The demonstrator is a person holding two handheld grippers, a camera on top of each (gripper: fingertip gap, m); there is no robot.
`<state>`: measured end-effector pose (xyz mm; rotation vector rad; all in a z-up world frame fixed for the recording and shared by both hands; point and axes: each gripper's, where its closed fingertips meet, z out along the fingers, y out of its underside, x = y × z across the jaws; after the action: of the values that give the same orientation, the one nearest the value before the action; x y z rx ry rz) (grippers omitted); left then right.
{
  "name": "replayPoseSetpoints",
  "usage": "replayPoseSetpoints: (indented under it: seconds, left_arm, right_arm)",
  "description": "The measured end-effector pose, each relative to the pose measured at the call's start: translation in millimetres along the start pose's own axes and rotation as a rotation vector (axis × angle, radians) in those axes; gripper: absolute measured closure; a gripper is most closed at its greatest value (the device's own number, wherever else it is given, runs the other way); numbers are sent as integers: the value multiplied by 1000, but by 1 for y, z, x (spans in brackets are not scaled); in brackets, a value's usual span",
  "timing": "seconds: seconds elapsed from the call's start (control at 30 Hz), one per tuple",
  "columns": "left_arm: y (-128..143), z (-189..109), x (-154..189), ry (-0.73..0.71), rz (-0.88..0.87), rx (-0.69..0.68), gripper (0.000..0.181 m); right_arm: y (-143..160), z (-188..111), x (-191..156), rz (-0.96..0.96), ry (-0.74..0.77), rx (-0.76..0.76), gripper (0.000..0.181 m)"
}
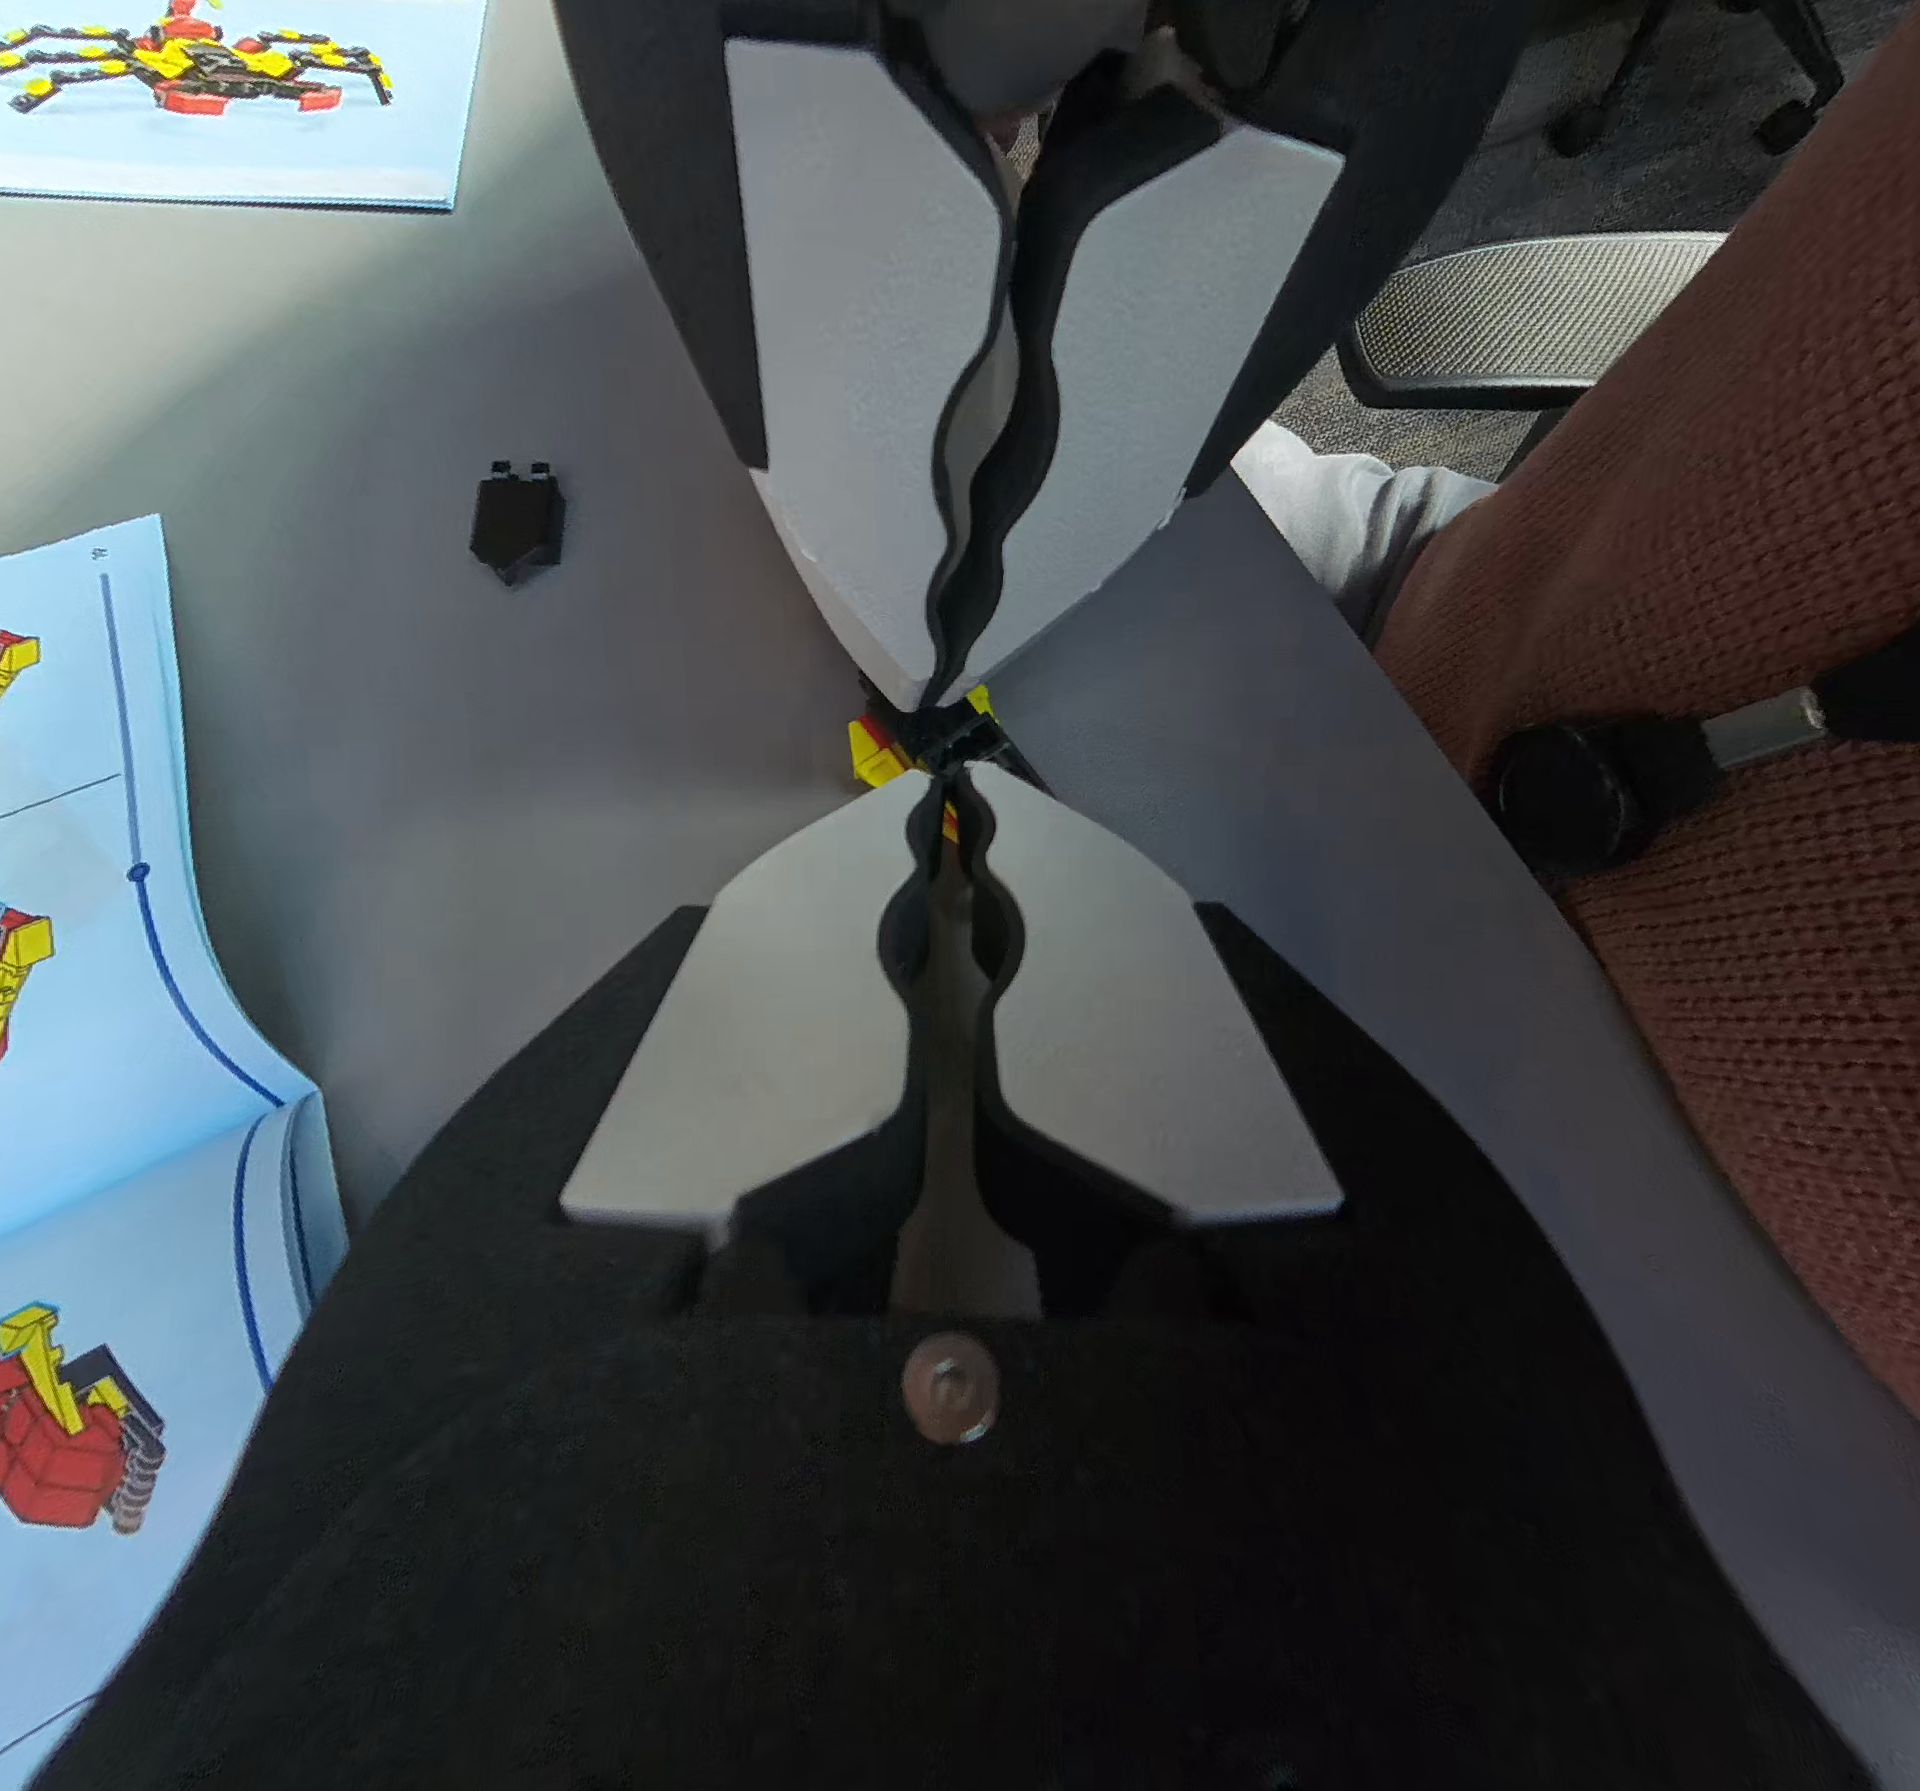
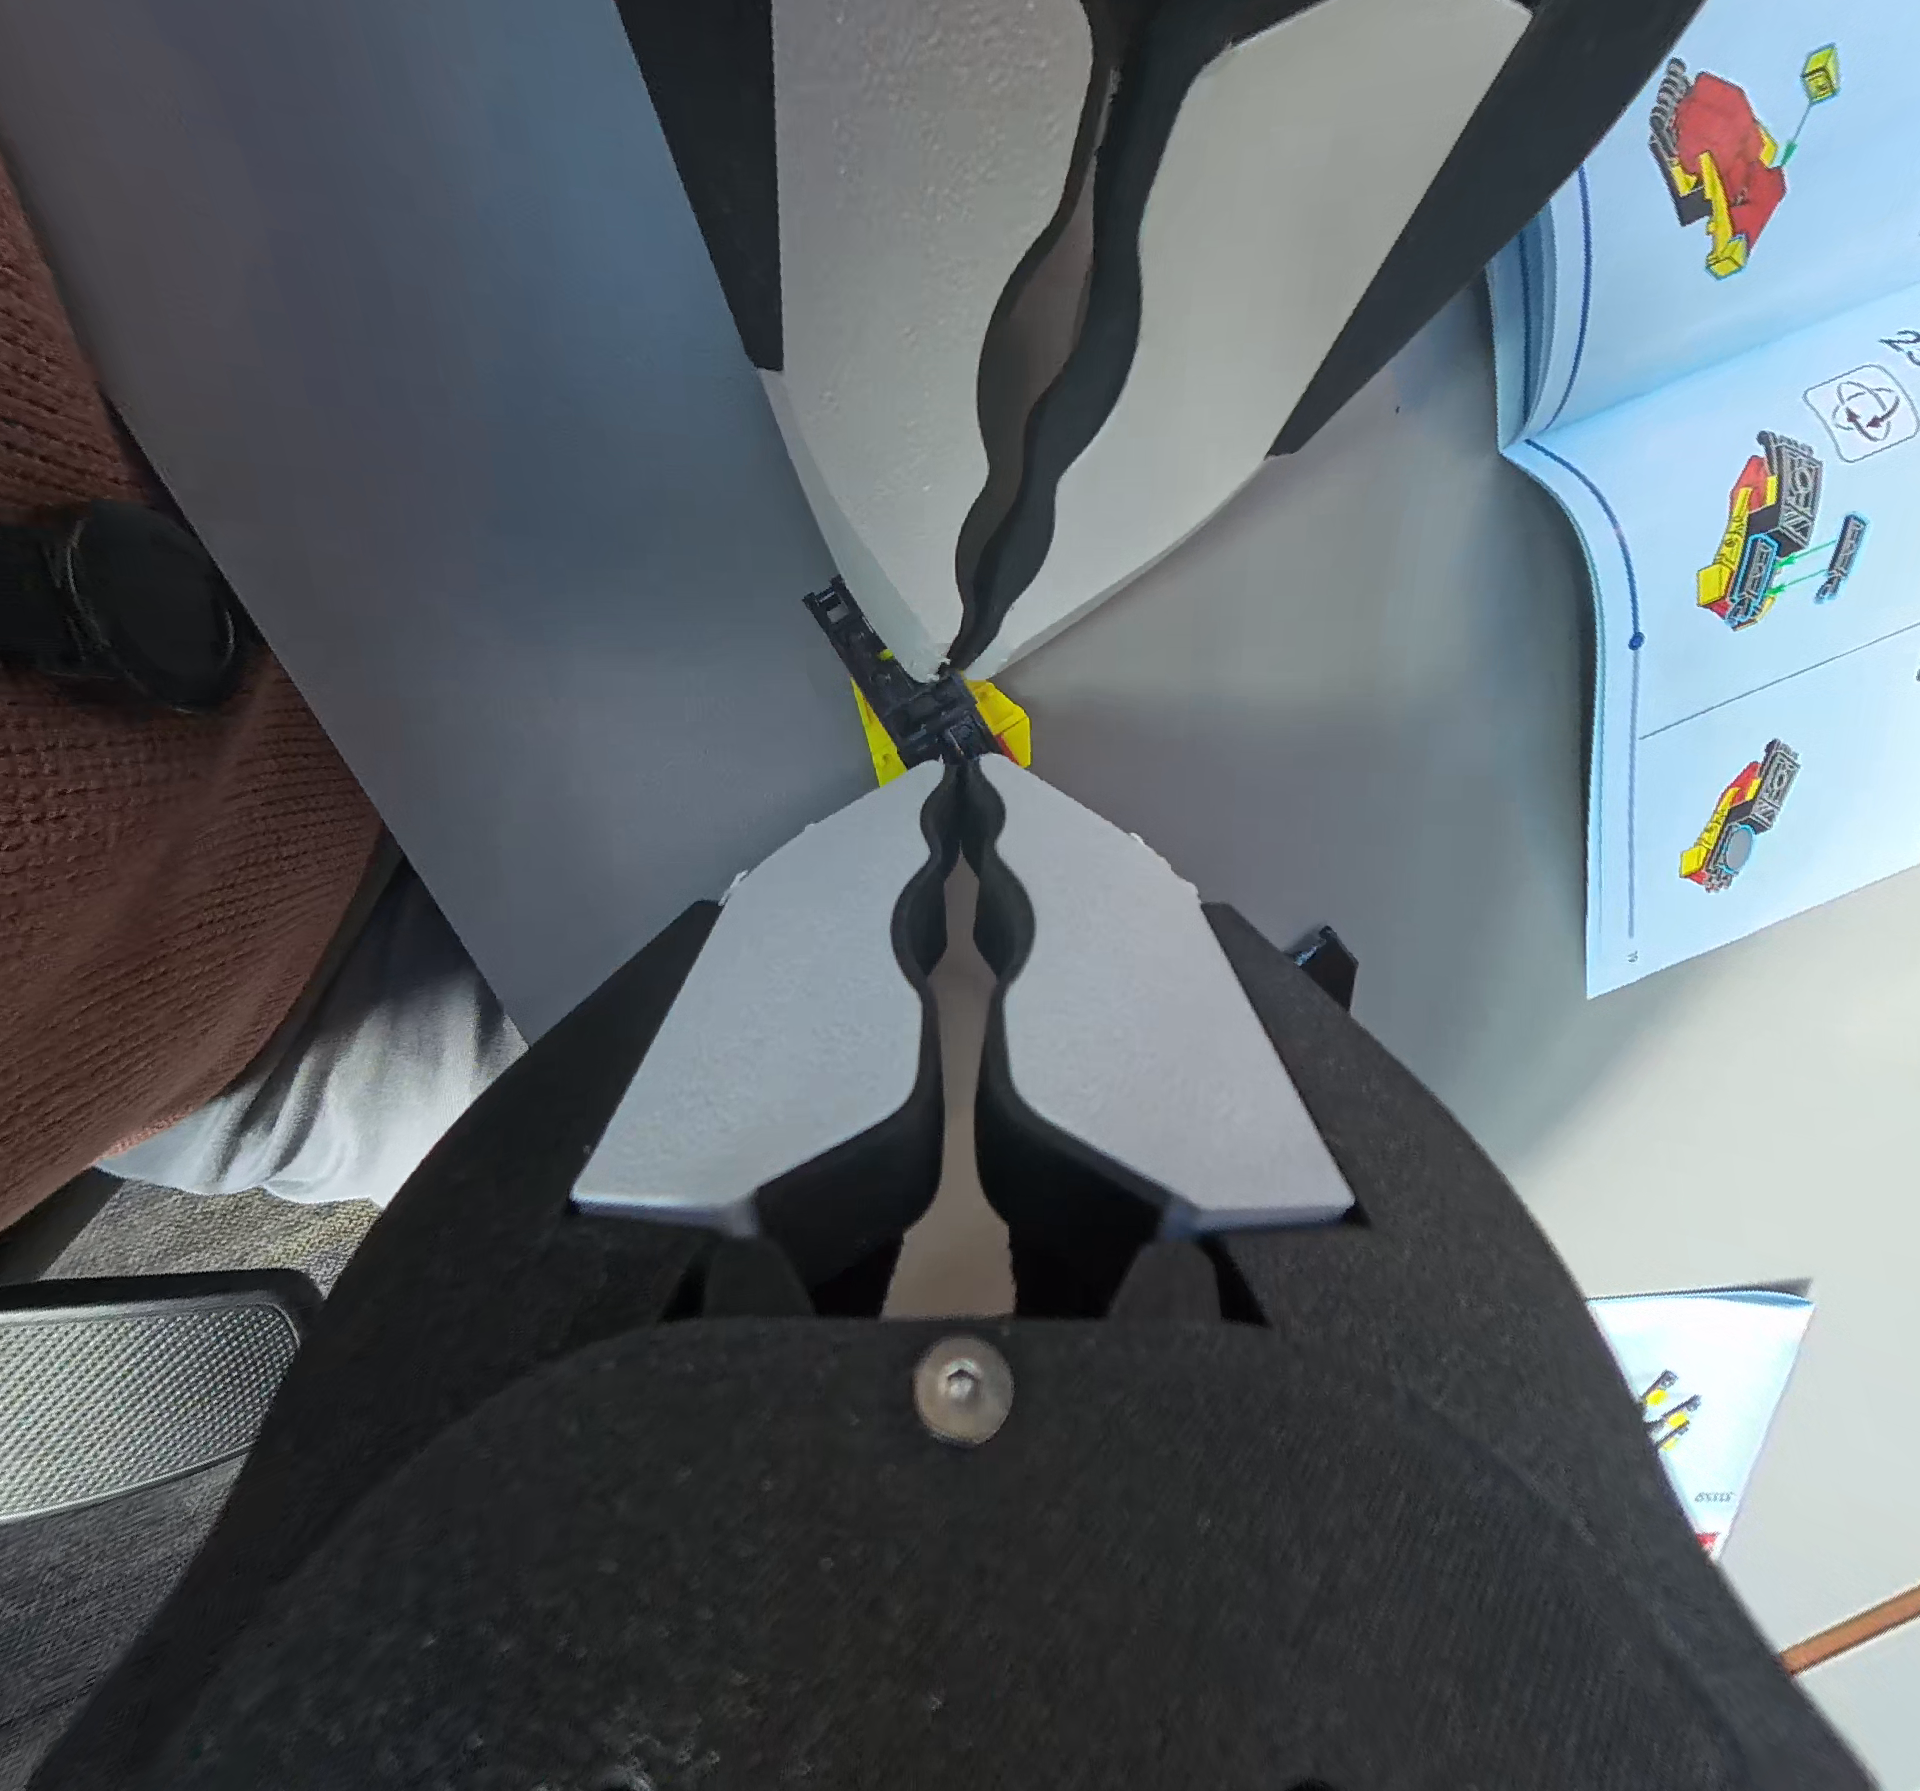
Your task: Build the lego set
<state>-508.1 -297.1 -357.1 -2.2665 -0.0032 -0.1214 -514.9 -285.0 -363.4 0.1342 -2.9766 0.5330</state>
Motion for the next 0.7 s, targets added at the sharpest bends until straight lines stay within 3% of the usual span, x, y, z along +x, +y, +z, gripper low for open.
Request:
replayPoseSetpoints:
  seconds: [0.7]
  left_arm:
    - [0, 0, 0, -34, -20, 23, 179]
  right_arm:
    - [0, 1, 0, 31, -73, -40, 181]
